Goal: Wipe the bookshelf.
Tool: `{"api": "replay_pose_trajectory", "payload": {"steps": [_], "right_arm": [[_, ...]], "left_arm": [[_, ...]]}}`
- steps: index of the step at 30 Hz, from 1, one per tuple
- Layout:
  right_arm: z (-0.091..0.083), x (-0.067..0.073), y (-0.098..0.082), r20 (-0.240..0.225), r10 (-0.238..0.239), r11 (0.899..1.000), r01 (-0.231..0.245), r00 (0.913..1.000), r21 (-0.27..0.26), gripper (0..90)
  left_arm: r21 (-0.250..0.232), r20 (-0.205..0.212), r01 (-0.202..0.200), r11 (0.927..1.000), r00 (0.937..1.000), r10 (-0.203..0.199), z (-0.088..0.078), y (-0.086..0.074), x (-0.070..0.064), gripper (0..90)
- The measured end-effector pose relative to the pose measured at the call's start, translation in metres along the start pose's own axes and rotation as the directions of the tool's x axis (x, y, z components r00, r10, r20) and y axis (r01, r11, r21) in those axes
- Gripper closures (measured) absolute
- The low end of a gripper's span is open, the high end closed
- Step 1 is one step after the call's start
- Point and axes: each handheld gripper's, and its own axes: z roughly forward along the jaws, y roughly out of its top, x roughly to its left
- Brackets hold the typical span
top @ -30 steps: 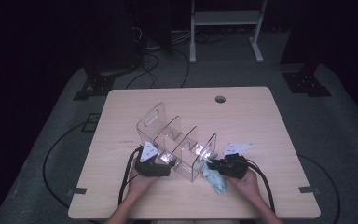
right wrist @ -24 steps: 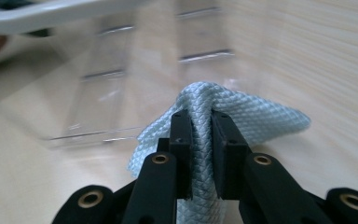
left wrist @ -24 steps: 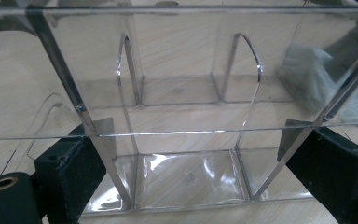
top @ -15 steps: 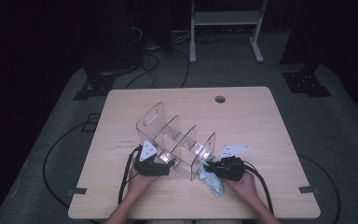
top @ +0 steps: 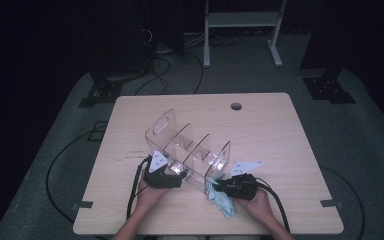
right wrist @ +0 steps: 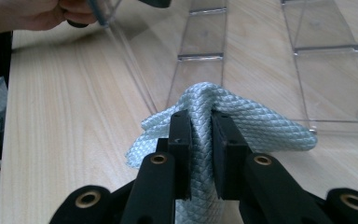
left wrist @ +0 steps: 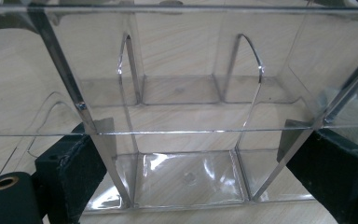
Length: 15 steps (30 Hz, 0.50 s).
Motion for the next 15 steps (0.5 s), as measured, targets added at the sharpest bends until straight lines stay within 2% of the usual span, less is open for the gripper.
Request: {"api": "replay_pose_trajectory", "payload": {"steps": [3, 4, 5, 6, 9, 11, 12, 13, 15], "right_arm": [[-0.001, -0.002, 0.001, 0.006, 0.002, 1.000, -0.002, 1.0000, 0.000, 79.1], [-0.002, -0.007, 0.001, 0.026, 0.017, 1.000, -0.017, 0.9995, -0.011, 79.2], [-0.004, -0.017, 0.002, 0.081, 0.049, 0.999, -0.047, 0.9955, -0.028, 79.2], [-0.005, -0.021, 0.002, 0.096, 0.063, 0.998, -0.061, 0.9934, -0.029, 79.2], [-0.006, -0.021, 0.001, 0.100, 0.063, 0.998, -0.061, 0.9929, -0.029, 79.1], [-0.003, -0.005, 0.002, 0.048, 0.020, 1.000, -0.019, 0.9987, -0.020, 78.9], [-0.003, -0.005, 0.002, 0.048, 0.020, 1.000, -0.019, 0.9987, -0.020, 78.9], [0.000, 0.008, 0.003, 0.007, -0.007, 1.000, 0.007, 0.9999, -0.014, 78.8], [0.001, 0.013, 0.004, -0.005, -0.016, 1.000, 0.016, 0.9999, -0.014, 78.8]], "left_arm": [[-0.001, -0.001, 0.004, 1.0000, 1.0000, -0.004, 0.000, -0.001, 0.000, 7.7], [-0.001, -0.006, 0.007, 1.0000, 1.0000, -0.007, 0.000, -0.001, 0.000, 7.7], [-0.001, -0.009, 0.005, 1.0000, 0.9999, -0.005, 0.000, 0.000, 0.001, 7.7], [-0.001, -0.009, 0.005, 1.0000, 0.9999, -0.005, 0.000, 0.000, 0.001, 7.7], [0.000, -0.013, 0.008, 1.0000, 0.9999, -0.008, 0.001, 0.001, 0.000, 7.7], [0.000, -0.014, 0.010, 1.0000, 0.9998, -0.010, 0.001, 0.001, -0.001, 7.7], [0.000, -0.014, 0.010, 1.0000, 0.9998, -0.010, 0.001, 0.001, -0.001, 7.7], [0.001, -0.014, 0.008, 1.0000, 0.9999, -0.008, 0.000, 0.000, 0.000, 7.7], [0.006, -0.013, 0.007, 1.0000, 0.9999, -0.007, 0.000, 0.000, 0.001, 7.8]]}}
